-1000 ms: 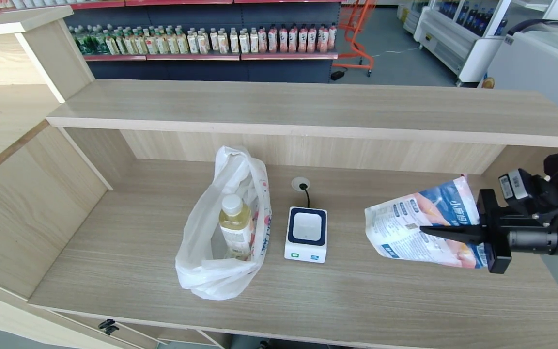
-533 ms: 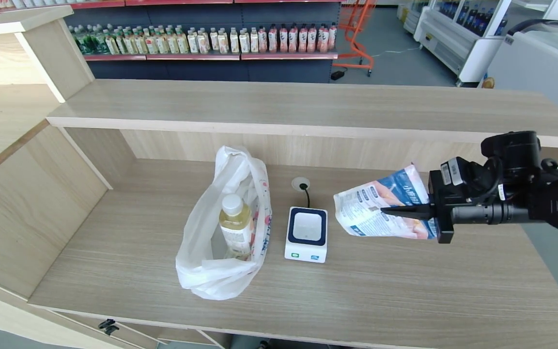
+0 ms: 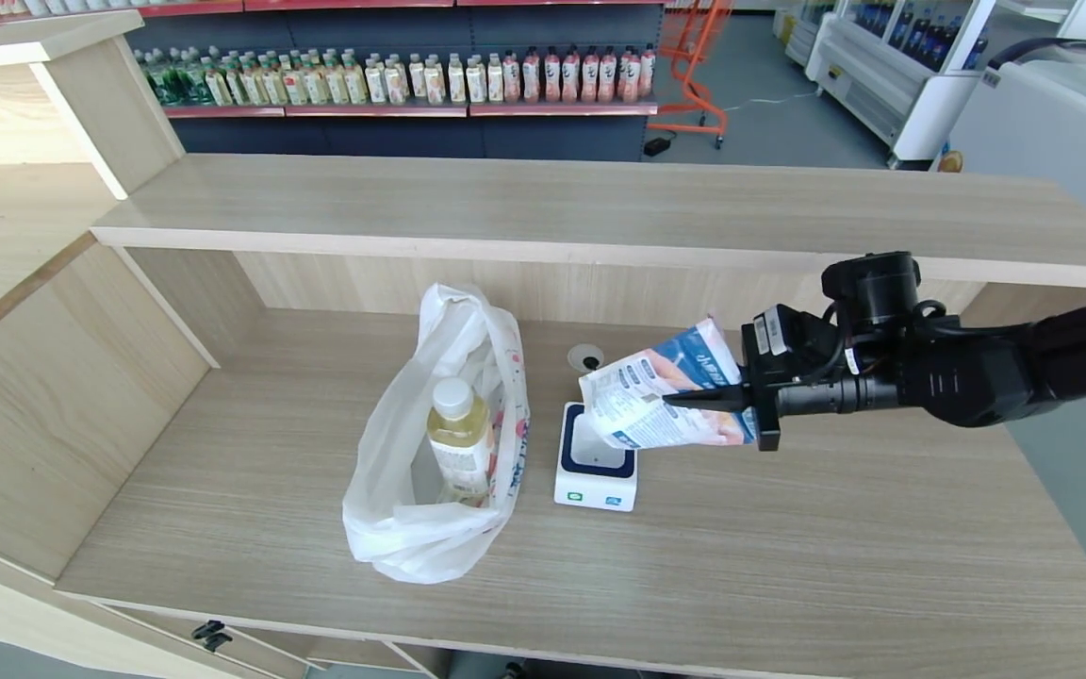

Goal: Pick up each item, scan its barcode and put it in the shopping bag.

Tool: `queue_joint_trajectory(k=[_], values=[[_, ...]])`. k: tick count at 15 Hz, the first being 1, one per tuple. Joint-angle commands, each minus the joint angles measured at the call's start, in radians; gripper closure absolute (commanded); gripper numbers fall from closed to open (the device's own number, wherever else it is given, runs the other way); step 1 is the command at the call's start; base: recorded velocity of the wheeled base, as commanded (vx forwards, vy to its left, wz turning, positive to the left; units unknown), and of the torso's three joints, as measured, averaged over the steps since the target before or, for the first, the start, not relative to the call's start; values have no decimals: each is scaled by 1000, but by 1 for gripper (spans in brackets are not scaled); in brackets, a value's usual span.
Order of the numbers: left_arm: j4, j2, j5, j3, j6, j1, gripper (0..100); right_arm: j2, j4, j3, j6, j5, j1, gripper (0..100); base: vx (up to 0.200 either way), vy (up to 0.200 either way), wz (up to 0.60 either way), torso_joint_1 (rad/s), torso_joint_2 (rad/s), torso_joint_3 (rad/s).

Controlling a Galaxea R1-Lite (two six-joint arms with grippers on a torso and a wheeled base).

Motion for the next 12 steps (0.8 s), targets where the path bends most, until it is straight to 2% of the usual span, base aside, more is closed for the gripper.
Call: queue_joint_trajectory(k=[1,12], values=[[0,0,0,0,0,0,0,81,-54,-9,-7,2,19,100,0,0,0,0,0,0],[0,0,0,0,0,0,0,145,-115,-38,-21,17,19,100,0,0,0,0,0,0]])
